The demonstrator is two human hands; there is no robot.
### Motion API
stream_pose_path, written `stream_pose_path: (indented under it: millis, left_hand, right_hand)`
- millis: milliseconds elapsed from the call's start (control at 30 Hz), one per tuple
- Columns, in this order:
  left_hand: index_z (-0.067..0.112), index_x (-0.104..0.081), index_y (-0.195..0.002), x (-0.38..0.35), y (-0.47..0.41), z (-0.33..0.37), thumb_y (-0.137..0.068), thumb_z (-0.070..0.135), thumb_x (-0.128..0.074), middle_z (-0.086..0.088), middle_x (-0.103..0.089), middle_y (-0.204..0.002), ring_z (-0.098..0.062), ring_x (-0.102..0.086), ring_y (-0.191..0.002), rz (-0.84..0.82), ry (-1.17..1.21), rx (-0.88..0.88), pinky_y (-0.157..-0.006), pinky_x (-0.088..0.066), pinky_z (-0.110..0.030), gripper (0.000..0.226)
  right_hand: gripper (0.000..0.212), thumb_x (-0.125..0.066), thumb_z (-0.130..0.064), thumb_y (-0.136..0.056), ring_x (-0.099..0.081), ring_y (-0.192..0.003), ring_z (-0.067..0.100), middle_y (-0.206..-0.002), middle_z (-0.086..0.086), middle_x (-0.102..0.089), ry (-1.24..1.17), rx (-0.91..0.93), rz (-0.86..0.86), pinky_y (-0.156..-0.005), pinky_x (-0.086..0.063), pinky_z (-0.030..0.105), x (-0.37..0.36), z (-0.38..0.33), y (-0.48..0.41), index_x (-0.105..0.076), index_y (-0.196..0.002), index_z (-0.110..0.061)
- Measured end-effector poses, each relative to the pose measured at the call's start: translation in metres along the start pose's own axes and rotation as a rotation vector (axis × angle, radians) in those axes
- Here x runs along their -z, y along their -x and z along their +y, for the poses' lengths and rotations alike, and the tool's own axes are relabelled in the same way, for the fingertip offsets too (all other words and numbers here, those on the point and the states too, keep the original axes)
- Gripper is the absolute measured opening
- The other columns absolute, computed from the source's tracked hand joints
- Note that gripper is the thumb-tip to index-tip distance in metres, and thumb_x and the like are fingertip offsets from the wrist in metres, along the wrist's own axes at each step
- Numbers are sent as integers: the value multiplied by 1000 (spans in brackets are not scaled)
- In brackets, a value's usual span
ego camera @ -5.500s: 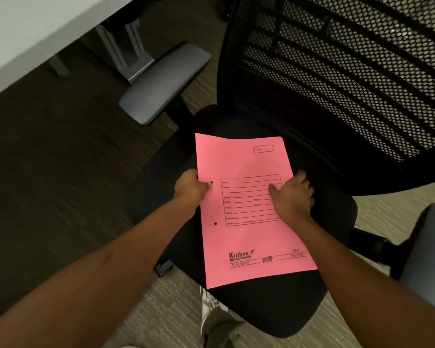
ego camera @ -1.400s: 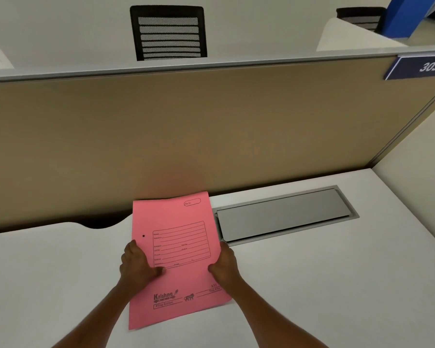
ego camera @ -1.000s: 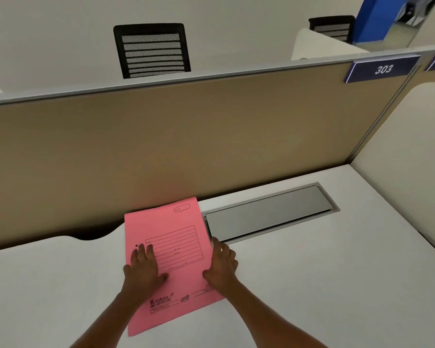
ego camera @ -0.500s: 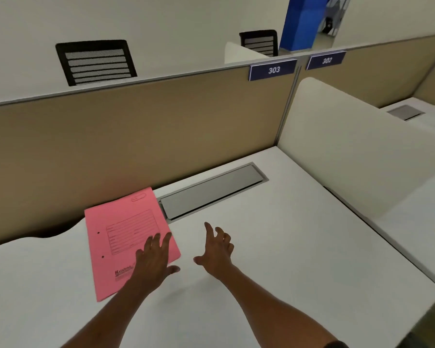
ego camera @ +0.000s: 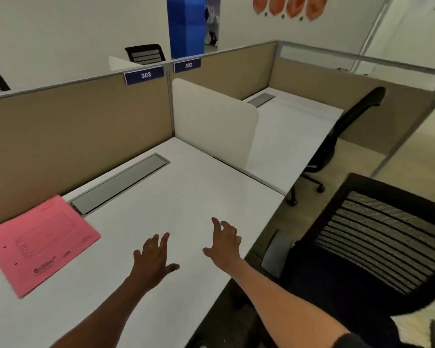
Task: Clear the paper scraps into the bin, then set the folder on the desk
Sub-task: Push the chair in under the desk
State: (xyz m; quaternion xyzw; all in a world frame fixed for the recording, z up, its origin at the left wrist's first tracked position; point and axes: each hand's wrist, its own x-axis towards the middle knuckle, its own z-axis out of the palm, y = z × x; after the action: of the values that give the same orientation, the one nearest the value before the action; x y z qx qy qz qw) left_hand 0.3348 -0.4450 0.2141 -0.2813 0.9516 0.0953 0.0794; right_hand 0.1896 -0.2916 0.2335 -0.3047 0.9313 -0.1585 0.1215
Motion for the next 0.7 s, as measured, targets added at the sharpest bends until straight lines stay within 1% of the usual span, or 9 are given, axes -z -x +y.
stream_pose_path:
  millis: [100,167,267,400,533,600,700]
  left_hand:
    - [21,-7,-152,-6,17,61,-88,67,-41,-14,-19,-157,-31,-23,-141,3,17,-98,-100,-33,-54,86]
    - [22,-9,-151,-11,27,102,-91,64,-37,-14,-21,-156,-30,-27,-140,-4,3,-169,-101,-34,-53,79]
    - [26,-9,-151,-15,38,165,-93,56,-40,-10,-25,-154,-29,-37,-133,-55,-64,-281,-100,-35,-49,72]
    - [30,-8,-150,-18,36,252,-91,44,-47,-7,-33,-147,-28,-44,-126,-103,-128,-379,-98,-37,-50,72]
    - [32,-9,-148,-18,22,341,-89,44,-46,-9,-36,-143,-30,-45,-124,-125,-126,-438,-97,-37,-52,71]
    - [31,-11,-148,-18,11,389,-88,44,-47,-9,-36,-143,-31,-45,-124,-127,-129,-447,-98,-37,-54,71]
    - [31,-14,-148,-23,-8,458,-87,44,-49,-8,-37,-144,-31,-44,-126,-115,-94,-403,-97,-36,-56,71]
  right_hand:
    - [80,-60,-45,-85,-32,-130,32,-144,11,-36,13,-100,79,-102,-34,47,35,58,45,-18,-146,-16]
    - [70,-58,-46,-86,-37,-126,30,-137,8,-44,26,-170,140,-99,-37,46,59,96,72,-27,-142,-17]
    - [60,-58,-44,-85,-39,-125,28,-132,6,-48,29,-276,194,-99,-37,48,95,159,107,-37,-135,-20]
    - [59,-59,-41,-86,-38,-125,28,-134,7,-44,77,-382,240,-95,-43,48,142,257,139,-34,-137,-24]
    - [60,-60,-40,-86,-37,-125,29,-135,9,-42,82,-473,267,-95,-45,48,187,358,149,-33,-138,-25]
    - [60,-60,-39,-86,-36,-127,31,-137,11,-39,94,-497,262,-96,-44,50,208,407,147,-32,-138,-25]
    - [62,-59,-36,-87,-32,-130,36,-142,16,-33,144,-497,226,-97,-43,54,242,478,135,-30,-140,-22]
